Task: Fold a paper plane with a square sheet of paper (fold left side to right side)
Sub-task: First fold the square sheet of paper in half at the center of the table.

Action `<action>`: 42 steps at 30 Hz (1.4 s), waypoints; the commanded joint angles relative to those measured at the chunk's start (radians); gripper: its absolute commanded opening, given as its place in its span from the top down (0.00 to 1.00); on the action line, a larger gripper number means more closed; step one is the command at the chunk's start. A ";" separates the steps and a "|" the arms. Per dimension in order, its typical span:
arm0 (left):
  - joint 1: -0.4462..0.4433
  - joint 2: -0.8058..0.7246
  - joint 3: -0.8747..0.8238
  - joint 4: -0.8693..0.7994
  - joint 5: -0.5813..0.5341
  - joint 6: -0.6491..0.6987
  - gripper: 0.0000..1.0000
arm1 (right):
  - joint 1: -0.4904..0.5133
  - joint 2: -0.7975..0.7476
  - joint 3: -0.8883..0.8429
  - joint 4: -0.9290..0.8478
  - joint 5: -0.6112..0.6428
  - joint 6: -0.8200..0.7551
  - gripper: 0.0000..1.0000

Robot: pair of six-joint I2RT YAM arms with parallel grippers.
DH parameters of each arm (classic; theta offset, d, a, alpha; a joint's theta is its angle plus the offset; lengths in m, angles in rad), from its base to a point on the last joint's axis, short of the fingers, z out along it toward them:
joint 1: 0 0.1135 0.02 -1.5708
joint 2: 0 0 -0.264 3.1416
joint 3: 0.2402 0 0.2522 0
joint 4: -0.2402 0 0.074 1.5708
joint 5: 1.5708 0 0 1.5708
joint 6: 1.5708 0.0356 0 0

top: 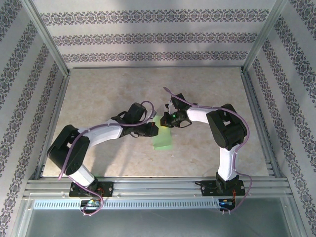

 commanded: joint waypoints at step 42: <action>-0.080 0.041 -0.202 -0.042 0.008 0.031 0.94 | 0.009 0.061 -0.026 -0.075 0.119 -0.045 1.00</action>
